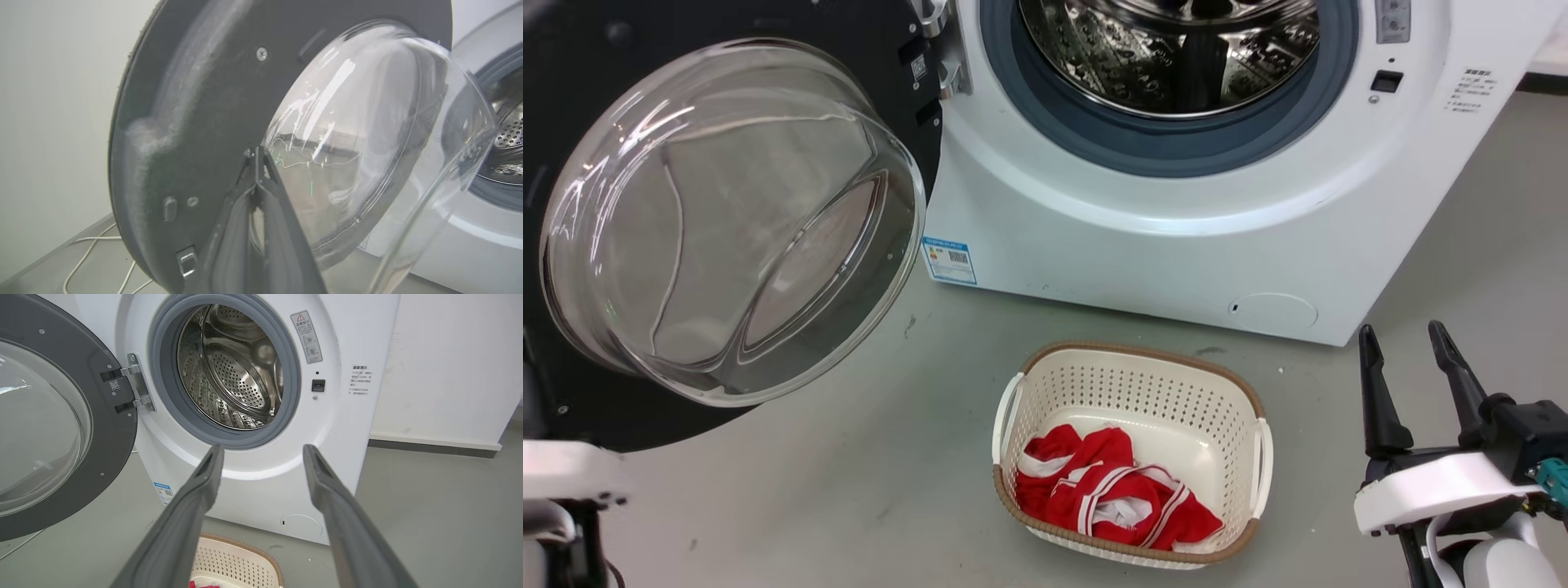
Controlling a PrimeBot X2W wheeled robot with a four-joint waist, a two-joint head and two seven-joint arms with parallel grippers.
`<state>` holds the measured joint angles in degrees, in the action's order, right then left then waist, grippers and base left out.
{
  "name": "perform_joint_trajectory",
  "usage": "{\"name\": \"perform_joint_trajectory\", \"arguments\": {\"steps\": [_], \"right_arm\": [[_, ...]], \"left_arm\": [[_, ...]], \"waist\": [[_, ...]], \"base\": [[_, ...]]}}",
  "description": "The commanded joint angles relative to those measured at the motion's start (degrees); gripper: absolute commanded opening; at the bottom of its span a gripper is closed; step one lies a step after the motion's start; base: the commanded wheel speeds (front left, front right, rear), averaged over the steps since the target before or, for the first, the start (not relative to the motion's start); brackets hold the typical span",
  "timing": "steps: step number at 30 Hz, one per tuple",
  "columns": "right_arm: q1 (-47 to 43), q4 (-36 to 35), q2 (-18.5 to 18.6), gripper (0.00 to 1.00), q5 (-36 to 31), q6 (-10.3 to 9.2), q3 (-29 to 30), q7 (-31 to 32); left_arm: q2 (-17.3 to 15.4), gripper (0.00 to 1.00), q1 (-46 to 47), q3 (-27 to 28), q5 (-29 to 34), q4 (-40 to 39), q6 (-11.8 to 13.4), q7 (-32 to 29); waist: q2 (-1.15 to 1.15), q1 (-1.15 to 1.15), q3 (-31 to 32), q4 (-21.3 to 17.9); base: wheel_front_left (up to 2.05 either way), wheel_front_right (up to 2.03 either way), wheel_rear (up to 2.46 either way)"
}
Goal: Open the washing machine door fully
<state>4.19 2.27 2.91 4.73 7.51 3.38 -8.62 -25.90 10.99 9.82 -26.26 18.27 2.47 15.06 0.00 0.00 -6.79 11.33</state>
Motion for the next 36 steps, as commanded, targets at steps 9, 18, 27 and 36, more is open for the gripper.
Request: {"name": "perform_joint_trajectory", "arguments": {"steps": [9,18,27,36], "right_arm": [[-2.2,1.1,-0.1,1.00,0.4,-0.04,-0.7,-0.7],[-3.3,1.0,-0.1,1.00,-0.2,-0.04,-1.6,-0.7],[-3.2,0.2,-0.1,1.00,-1.4,-0.04,-1.8,-0.4],[-4.1,-2.2,-0.1,1.00,-2.4,-0.04,-0.8,0.2]], "left_arm": [[7.3,0.00,-8.9,-4.5,5.0,-10.3,0.1,0.1],[11.8,1.00,-10.9,-11.4,8.8,-15.2,-0.9,0.1],[13.1,1.00,-8.6,-14.9,13.6,-17.8,-0.6,0.1],[15.0,1.00,-5.0,-15.0,15.5,-17.1,-0.8,0.1]], "waist": [[0.00,0.00,4.2,-1.9],[0.00,0.00,5.9,-5.1],[0.00,0.00,6.4,-8.2],[0.00,0.00,6.1,-9.9]], "base": [[0.00,0.00,0.00],[0.00,0.00,0.00],[0.00,0.00,0.00],[0.00,0.00,0.00]]}}
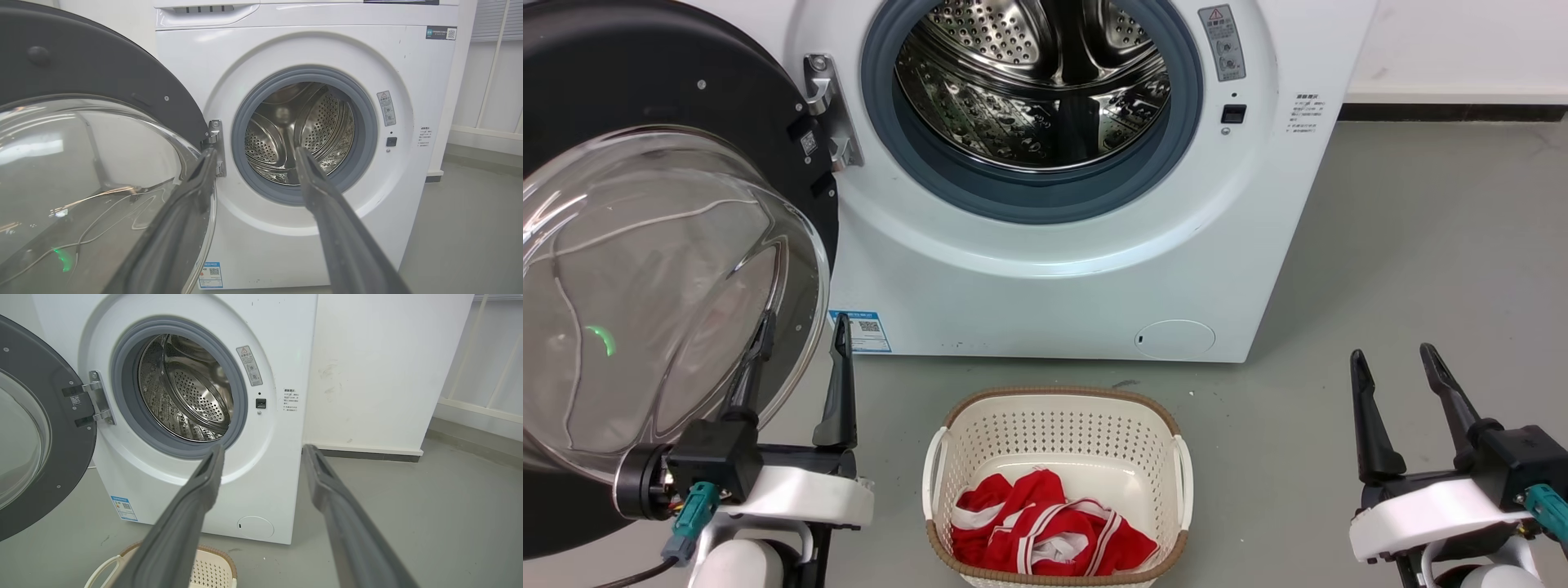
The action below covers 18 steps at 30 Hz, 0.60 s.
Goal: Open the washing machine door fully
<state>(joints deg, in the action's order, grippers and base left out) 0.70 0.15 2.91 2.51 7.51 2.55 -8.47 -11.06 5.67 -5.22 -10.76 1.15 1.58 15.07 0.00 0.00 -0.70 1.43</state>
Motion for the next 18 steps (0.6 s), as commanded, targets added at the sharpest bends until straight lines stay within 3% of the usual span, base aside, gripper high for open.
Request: {"name": "perform_joint_trajectory", "arguments": {"steps": [1,18], "right_arm": [[-0.7,-0.4,-0.1,1.00,-0.2,-0.04,-0.1,0.1],[-1.5,0.8,-0.1,1.00,1.4,-0.04,0.1,-0.6]], "left_arm": [[0.4,1.00,0.4,0.3,-0.3,0.4,0.0,0.1],[5.4,1.00,-1.5,5.4,0.7,3.7,-3.8,0.1]], "waist": [[0.00,0.00,0.0,-0.1],[0.00,0.00,0.1,-0.7]], "base": [[0.00,0.00,0.00],[0.00,0.00,0.00]]}}
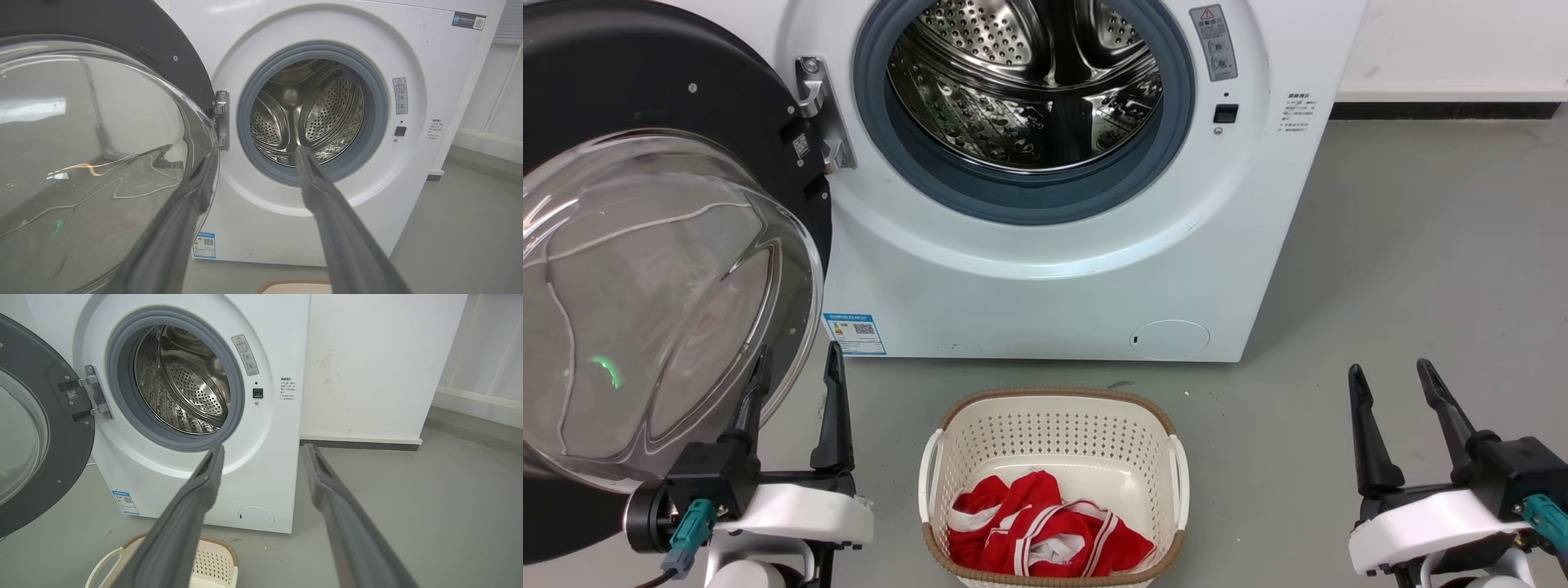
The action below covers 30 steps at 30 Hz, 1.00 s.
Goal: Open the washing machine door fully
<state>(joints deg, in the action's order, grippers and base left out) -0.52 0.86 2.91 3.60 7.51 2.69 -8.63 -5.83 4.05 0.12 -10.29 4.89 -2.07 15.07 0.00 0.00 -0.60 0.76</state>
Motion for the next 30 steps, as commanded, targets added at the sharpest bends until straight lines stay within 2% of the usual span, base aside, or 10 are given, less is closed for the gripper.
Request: {"name": "perform_joint_trajectory", "arguments": {"steps": [1,26,27,30], "right_arm": [[-0.3,0.1,-0.1,1.00,0.3,-0.04,-0.2,-0.4],[0.1,0.6,-0.1,1.00,1.0,-0.04,-0.9,-0.5],[0.0,0.6,0.0,0.00,1.0,0.00,-0.8,-0.3],[-0.4,1.8,0.0,0.00,1.6,0.00,-1.0,-0.3]], "left_arm": [[0.3,1.00,0.3,0.2,0.4,0.1,-0.3,0.1],[2.1,1.00,0.6,2.9,2.7,1.3,-2.9,0.1],[2.1,0.00,0.1,2.8,2.5,1.2,-2.8,0.0],[2.4,0.00,-0.3,2.9,1.8,2.8,-2.9,-0.5]], "waist": [[0.00,0.00,0.1,0.0],[0.00,0.00,0.1,-0.6],[0.00,0.00,0.1,-0.6],[0.00,0.00,0.1,-0.6]], "base": [[0.00,0.00,0.00],[0.00,0.00,0.00],[0.00,0.00,0.00],[0.00,0.00,0.00]]}}
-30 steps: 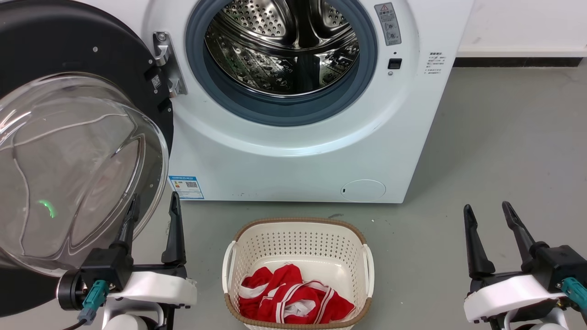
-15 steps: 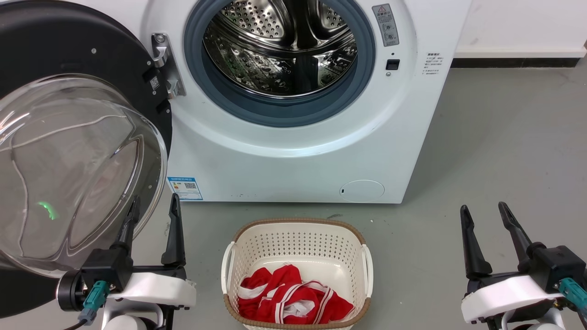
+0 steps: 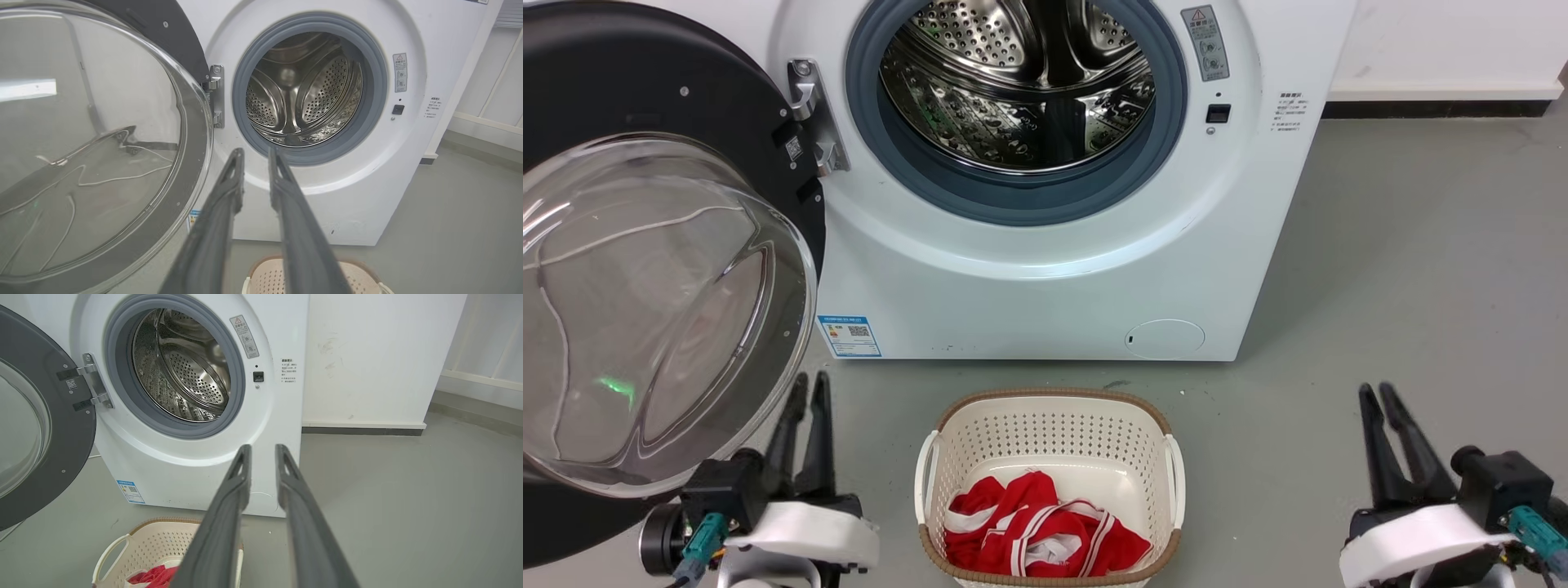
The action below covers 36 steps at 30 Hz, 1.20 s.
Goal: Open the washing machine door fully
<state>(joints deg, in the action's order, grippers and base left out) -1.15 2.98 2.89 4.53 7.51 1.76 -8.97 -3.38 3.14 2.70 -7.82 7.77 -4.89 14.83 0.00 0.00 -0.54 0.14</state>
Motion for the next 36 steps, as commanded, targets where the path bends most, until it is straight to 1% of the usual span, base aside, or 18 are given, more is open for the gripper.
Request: {"name": "perform_joint_trajectory", "arguments": {"steps": [1,13,14,24,36], "right_arm": [[0.3,-0.3,0.0,0.00,2.0,0.00,-0.1,0.1],[1.6,1.6,0.5,0.00,16.7,0.00,0.2,2.3],[1.6,1.6,0.5,0.00,16.7,0.00,0.2,2.3],[2.5,2.9,0.7,0.00,27.1,-0.01,0.5,3.9],[3.4,4.3,0.9,0.00,38.0,-0.01,0.8,5.6]], "left_arm": [[-0.1,0.00,0.9,0.7,-1.7,0.3,-0.1,-0.7],[0.0,0.00,1.2,1.1,-15.4,1.1,-0.5,-4.1],[0.0,0.00,1.2,1.1,-15.4,1.1,-0.5,-4.1],[0.1,0.00,1.4,1.3,-25.2,1.6,-0.8,-6.4],[0.1,0.00,1.7,1.7,-35.6,2.3,-1.2,-9.0]], "waist": [[0.00,0.00,0.0,0.0],[0.00,0.00,0.0,0.0],[0.00,0.00,0.0,0.0],[0.00,0.00,0.1,0.0],[0.00,0.00,0.1,0.0]], "base": [[0.00,0.00,0.00],[0.00,0.00,0.00],[0.00,0.00,0.00],[0.00,0.00,0.00],[0.00,0.00,0.00]]}}
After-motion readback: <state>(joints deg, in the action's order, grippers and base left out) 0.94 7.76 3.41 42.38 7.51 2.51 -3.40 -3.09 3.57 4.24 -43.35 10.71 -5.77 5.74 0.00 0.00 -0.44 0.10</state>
